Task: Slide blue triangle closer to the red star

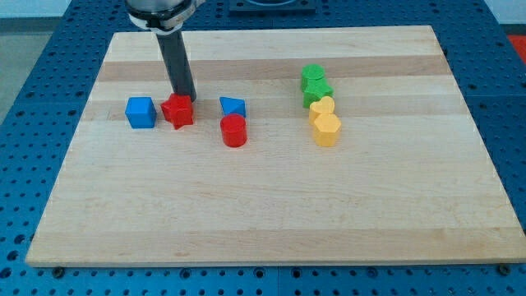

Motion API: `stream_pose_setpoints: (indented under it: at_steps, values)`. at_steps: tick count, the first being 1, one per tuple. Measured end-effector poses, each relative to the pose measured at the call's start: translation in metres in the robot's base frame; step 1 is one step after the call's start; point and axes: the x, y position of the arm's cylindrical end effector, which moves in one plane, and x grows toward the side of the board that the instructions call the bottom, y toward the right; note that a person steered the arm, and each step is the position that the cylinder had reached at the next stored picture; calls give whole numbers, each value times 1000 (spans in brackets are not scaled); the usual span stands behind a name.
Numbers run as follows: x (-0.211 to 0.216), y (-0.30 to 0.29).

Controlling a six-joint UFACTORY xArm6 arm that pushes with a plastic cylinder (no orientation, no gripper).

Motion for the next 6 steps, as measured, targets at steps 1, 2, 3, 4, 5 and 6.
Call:
stream_pose_setpoints:
  at_steps: [1, 2, 3, 4, 5, 6]
  values:
    - [7, -12]
    - [-11, -12]
    - [-24, 16]
    - [-22, 54]
    - [-21, 76]
    - [-9, 84]
